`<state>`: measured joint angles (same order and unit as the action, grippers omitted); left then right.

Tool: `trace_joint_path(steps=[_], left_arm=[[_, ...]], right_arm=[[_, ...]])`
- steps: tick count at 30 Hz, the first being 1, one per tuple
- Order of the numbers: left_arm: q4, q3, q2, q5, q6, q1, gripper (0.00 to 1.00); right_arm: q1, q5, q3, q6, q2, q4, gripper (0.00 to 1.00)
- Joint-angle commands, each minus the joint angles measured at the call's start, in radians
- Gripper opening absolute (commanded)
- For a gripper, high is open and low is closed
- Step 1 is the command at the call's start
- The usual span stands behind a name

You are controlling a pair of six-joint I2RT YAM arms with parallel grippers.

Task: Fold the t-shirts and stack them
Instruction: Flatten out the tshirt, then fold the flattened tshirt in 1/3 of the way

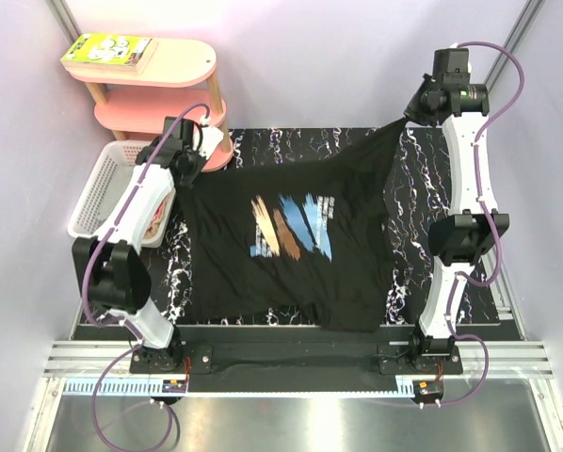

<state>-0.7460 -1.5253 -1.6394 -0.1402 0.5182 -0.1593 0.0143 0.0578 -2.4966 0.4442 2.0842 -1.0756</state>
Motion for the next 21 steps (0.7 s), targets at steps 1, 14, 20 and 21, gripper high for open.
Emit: trace_joint_path(steps=[1, 14, 20, 21], left_arm=[[0.103, -0.131, -0.039, -0.102, 0.028, 0.000, 0.00], [0.111, 0.069, 0.035, -0.044, 0.003, -0.043, 0.00], [0.194, 0.162, 0.029, -0.065, 0.012, -0.042, 0.00], [0.203, 0.157, 0.020, -0.073, 0.016, -0.042, 0.00]], right_arm=[[-0.008, -0.038, -0.070, 0.016, -0.067, 0.051, 0.00], [-0.008, -0.127, 0.450, 0.077, -0.364, 0.059, 0.00], [-0.008, -0.118, 0.566, 0.079, -0.385, 0.085, 0.00], [-0.008, -0.118, 0.543, 0.077, -0.372, 0.083, 0.00]])
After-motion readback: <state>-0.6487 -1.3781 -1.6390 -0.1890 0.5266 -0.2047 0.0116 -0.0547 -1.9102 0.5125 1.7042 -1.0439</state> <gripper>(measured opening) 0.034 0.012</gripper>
